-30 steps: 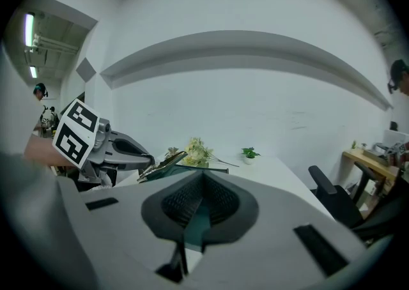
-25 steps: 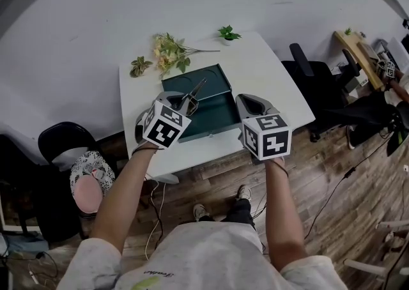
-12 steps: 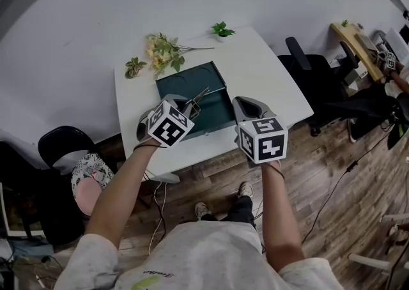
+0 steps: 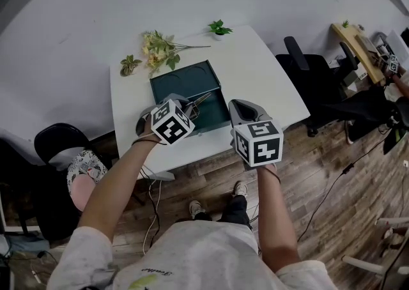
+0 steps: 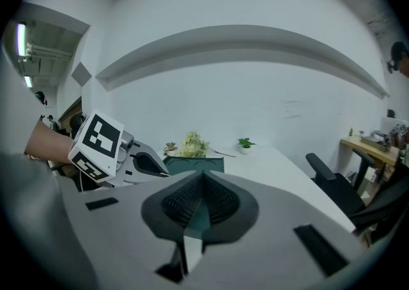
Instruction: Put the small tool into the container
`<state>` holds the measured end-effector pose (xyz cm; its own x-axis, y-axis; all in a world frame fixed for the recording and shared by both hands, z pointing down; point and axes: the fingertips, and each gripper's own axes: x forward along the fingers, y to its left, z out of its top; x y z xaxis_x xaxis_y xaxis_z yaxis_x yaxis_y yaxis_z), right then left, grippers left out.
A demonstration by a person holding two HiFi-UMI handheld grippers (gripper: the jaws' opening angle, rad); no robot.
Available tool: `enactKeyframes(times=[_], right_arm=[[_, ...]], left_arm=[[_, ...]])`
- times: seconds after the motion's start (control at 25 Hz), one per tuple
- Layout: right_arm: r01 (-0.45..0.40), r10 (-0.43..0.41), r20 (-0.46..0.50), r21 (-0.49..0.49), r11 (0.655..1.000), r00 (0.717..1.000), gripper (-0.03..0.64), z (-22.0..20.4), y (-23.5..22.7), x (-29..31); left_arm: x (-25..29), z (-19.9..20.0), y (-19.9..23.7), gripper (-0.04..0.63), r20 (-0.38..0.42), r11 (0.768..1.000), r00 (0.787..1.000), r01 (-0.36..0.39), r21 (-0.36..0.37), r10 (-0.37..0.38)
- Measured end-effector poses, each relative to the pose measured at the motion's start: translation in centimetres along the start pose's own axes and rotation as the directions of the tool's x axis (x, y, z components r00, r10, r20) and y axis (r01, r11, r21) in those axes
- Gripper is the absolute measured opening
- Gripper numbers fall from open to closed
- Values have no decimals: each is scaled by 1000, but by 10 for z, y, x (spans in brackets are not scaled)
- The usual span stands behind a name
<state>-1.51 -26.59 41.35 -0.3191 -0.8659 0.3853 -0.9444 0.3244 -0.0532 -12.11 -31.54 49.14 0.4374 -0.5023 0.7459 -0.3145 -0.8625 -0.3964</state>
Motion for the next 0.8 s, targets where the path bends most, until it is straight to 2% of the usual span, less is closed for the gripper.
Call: enactKeyframes(times=[0.44,0.8], right_arm=[[-71,71,-24,-37,997,997,5,4,-11,17],[-136,134,-44,-55,989,990,5,5,-21,34]], left_arm=[[27,-1,-6,0,-81,998,997,27,60,-22],[43,-7,-8,0,-130,997,991,44,71,-35]])
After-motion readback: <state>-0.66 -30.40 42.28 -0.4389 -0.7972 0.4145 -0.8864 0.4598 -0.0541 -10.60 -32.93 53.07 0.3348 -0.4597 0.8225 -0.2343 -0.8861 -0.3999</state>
